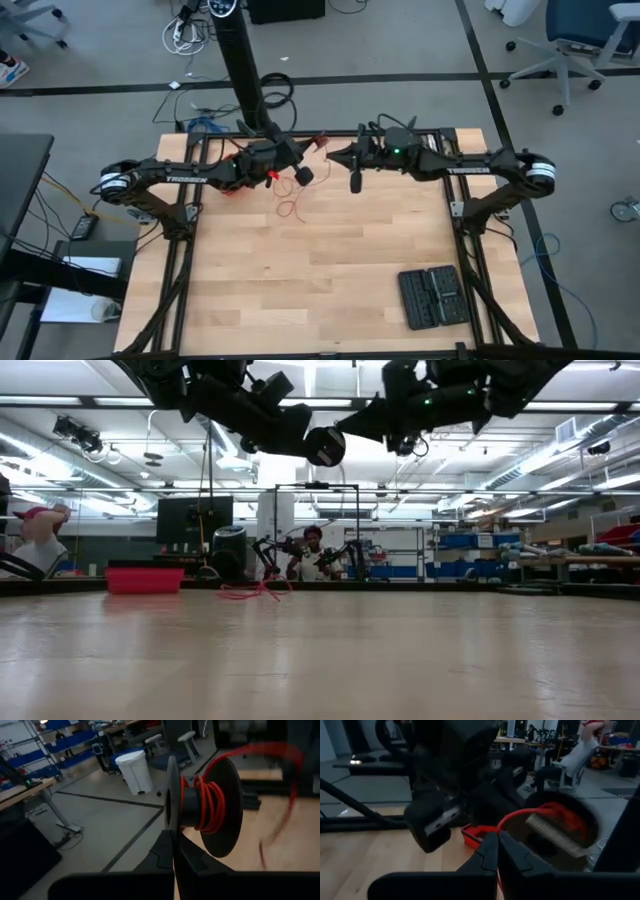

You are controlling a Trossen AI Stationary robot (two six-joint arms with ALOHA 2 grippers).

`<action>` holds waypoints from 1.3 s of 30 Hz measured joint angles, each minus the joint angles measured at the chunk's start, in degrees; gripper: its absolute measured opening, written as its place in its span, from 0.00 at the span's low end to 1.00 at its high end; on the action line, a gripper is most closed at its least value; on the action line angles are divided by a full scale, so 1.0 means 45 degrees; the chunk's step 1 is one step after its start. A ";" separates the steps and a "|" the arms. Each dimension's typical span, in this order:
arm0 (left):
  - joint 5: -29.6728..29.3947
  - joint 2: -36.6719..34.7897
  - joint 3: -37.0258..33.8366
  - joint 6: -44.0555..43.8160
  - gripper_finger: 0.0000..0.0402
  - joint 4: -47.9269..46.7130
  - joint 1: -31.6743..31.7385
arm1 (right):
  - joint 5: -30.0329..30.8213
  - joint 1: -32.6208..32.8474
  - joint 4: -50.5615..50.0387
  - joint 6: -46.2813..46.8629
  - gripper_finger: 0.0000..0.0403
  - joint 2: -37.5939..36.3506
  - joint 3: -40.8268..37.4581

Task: Coil cords
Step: Coil the wire to the spool

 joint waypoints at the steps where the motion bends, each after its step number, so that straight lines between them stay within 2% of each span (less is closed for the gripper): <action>1: 0.0013 0.0000 0.0004 -0.0135 0.00 0.0061 0.0005 | 0.0013 0.0095 0.0053 -0.0091 0.00 0.0253 0.0155; 5: 0.0158 0.0003 0.0005 -0.0871 0.00 0.0011 -0.0012 | 0.0165 0.0238 0.0417 -0.0418 0.00 0.1047 0.0665; 10: 0.1109 0.0005 0.0001 -0.1926 0.00 0.0341 -0.0019 | 0.0419 0.0238 0.1042 -0.0661 0.00 0.1776 0.0759; 19: 0.1819 0.0019 0.0000 -0.2845 0.00 0.1282 -0.0001 | 0.1094 0.0335 0.0921 -0.1101 0.00 0.2153 0.0768; 22: 0.1907 -0.0013 -0.0010 -0.2747 0.00 0.1168 -0.0017 | 0.1073 0.0247 0.0005 -0.1123 0.03 0.1931 0.0676; 26: 0.2021 -0.0605 0.0039 -0.2699 0.00 0.1028 -0.0034 | 0.1039 0.0197 -0.2701 -0.1080 0.09 0.1808 0.0605; 30: 0.2168 -0.0758 0.0021 -0.2381 0.00 0.0781 -0.0034 | 0.0867 0.0268 -0.3236 -0.1021 0.16 0.1725 0.0574; 33: 0.2195 -0.0783 0.0019 -0.2350 0.00 0.0957 -0.0034 | 0.0645 0.0301 -0.2533 -0.0950 0.18 0.1730 0.0086; 39: 0.2191 -0.0787 0.0010 -0.2348 0.00 0.1026 -0.0032 | 0.0052 0.0143 0.1684 0.0498 0.19 0.1965 -0.1608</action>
